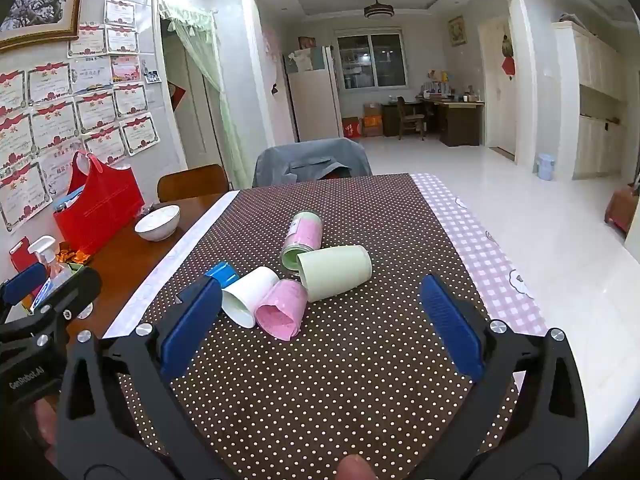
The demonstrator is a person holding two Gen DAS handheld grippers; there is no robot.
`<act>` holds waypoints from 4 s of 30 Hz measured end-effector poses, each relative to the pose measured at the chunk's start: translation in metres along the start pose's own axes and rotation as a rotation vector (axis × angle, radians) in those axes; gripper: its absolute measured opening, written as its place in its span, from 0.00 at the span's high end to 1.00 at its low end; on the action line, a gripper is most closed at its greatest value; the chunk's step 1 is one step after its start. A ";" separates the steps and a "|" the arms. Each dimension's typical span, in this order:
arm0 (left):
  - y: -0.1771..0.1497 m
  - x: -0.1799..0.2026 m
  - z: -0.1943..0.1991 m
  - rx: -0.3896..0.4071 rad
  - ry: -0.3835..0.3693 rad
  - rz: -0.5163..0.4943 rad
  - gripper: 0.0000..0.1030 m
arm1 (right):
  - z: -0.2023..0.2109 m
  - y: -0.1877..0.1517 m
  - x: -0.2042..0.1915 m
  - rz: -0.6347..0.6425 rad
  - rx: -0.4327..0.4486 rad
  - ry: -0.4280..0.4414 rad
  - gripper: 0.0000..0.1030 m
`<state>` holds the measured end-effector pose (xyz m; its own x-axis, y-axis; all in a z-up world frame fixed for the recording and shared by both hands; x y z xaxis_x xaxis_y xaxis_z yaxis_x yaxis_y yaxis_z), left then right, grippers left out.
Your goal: Flip cup upside down
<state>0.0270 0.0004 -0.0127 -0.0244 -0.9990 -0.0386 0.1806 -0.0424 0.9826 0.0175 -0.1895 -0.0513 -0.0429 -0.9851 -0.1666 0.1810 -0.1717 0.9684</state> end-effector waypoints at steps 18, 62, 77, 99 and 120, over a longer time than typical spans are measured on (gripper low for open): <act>-0.001 -0.002 -0.005 0.000 -0.022 0.012 0.03 | -0.005 0.011 -0.002 0.015 0.017 -0.004 0.05; 0.001 0.007 -0.018 -0.005 -0.050 0.005 0.03 | -0.016 0.020 0.002 0.030 0.023 -0.004 0.05; -0.003 0.009 -0.030 -0.025 -0.053 0.009 0.03 | -0.029 0.014 0.003 0.039 0.007 -0.006 0.05; -0.026 0.033 -0.145 -0.191 -0.081 -0.008 0.03 | -0.125 -0.012 0.029 0.053 -0.136 -0.033 0.05; -0.066 0.085 -0.335 -0.524 -0.139 -0.040 0.03 | -0.244 -0.036 0.069 0.034 -0.272 -0.032 0.05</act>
<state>0.3424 -0.0876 -0.1421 -0.1650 -0.9862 -0.0146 0.6421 -0.1187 0.7574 0.2477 -0.2538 -0.1429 -0.0623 -0.9903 -0.1244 0.4400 -0.1391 0.8872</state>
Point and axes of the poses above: each gripper's, at about its wrist camera, not at the fingertips, and z roughly against the way its jaws point, x to its right, y to its top, the point moved 3 cm from there along -z, roughly the way its jaws point, and after that the axes turned 15 degrees about x, right-handed, at the moved point
